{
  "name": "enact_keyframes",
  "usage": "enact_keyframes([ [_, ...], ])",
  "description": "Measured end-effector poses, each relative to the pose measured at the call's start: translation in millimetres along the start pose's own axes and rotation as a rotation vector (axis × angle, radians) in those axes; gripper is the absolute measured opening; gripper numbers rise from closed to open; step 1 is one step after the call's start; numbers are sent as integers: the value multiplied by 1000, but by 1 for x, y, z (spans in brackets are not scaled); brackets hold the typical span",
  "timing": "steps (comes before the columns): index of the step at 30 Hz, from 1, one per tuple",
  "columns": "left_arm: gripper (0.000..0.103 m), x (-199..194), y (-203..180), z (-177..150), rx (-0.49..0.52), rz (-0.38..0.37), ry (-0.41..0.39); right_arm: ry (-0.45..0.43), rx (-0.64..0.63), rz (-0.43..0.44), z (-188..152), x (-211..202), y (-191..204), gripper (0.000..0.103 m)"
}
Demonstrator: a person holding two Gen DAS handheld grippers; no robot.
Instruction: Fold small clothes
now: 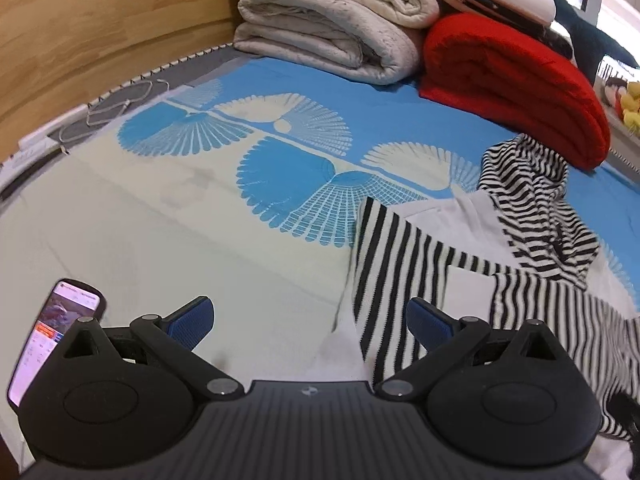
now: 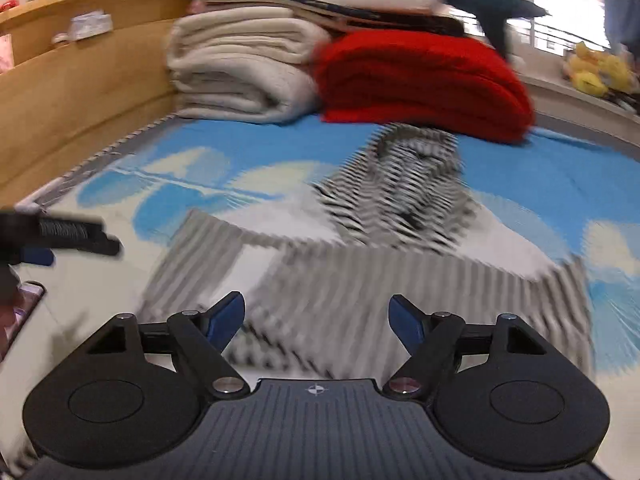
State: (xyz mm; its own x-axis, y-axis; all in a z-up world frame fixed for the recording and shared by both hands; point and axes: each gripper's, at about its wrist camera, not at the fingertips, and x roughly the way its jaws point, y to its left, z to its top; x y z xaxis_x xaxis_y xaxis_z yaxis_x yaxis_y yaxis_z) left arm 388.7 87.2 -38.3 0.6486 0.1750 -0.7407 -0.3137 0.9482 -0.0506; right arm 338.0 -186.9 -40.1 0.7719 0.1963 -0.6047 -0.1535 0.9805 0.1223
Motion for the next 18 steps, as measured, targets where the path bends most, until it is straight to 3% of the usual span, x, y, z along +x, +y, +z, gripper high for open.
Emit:
enact_keyframes([
  [5,102,-6,-13,-3,24,-46,3,-2,268,-159,-30,-69,-68,86],
  [8,102,-12,-31,-12,78,-59,-12,-15,289,-278,-60,-90,-75,87],
  [10,102,-15,-41,-20,115,-61,-16,32,284,-343,-69,-77,-74,87],
  [13,102,-18,-55,-33,157,-81,-8,99,247,-328,-71,-68,-75,87],
  [18,102,-15,-74,-44,208,-74,-10,102,183,-331,-69,-72,-72,87],
])
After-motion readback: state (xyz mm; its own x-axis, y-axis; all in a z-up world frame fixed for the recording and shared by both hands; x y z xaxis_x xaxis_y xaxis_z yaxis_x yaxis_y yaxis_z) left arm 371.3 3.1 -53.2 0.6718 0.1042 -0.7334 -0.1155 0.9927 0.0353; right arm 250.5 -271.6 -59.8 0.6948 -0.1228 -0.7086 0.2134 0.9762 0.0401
